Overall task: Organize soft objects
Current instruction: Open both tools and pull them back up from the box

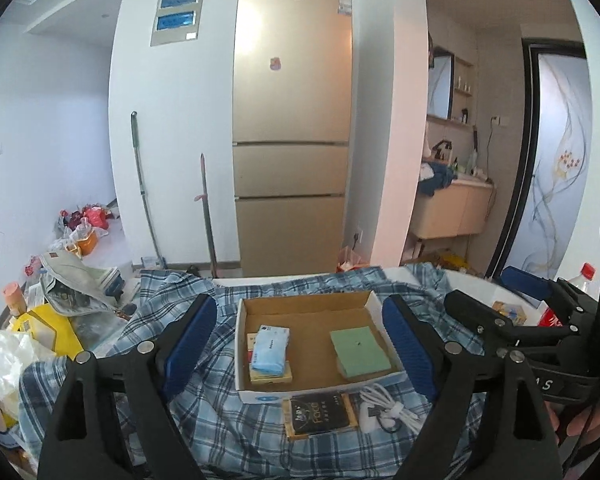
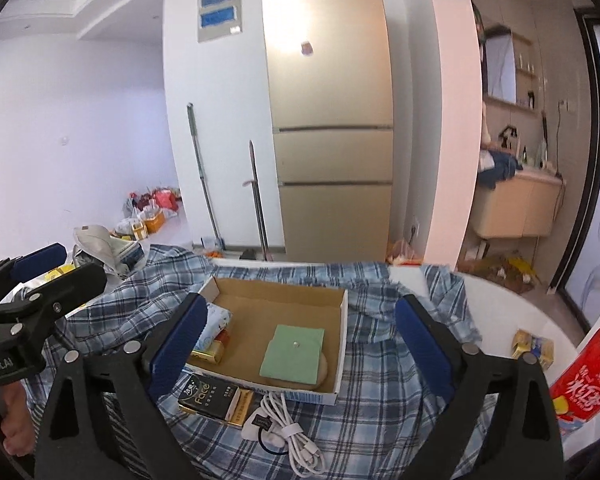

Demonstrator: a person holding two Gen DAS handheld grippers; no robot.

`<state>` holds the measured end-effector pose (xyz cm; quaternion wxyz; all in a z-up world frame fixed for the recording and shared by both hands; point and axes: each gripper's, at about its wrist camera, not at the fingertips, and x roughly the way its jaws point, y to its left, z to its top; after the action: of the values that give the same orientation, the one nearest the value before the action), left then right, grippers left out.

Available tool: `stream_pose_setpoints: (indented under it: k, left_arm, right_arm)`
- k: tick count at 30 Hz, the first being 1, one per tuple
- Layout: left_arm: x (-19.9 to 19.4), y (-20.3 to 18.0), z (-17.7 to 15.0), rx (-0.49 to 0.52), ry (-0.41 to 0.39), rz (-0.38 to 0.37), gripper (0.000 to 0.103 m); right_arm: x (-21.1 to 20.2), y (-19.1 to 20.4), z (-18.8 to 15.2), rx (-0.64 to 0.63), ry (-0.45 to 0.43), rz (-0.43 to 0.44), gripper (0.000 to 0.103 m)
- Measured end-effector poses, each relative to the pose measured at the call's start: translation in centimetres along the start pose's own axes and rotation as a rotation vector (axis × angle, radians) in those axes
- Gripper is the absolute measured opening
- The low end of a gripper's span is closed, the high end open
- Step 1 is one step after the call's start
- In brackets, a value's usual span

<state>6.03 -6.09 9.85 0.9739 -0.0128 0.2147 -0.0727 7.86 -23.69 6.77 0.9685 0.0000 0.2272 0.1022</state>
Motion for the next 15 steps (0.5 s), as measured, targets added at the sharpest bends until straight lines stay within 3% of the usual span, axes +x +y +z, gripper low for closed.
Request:
stream_pose_setpoints:
  k: [3, 9, 15]
  left_arm:
    - [-0.9, 0.0, -0.9, -0.012, -0.043, -0.017, 0.087]
    - [-1.0, 0.3, -2.9, -0.039, -0.094, -0.048, 0.103]
    - [0.3, 0.4, -5.0, -0.014, -0.108, -0.022, 0.103]
  right_arm:
    - [-0.5, -0.1, -0.7, -0.018, -0.026, -0.002, 0.099]
    - [-0.6, -0.9, -2.5, -0.011, -0.058, -0.003, 0.102]
    - [0.0, -1.5, -4.5, -0.021, -0.082, -0.001, 0.102]
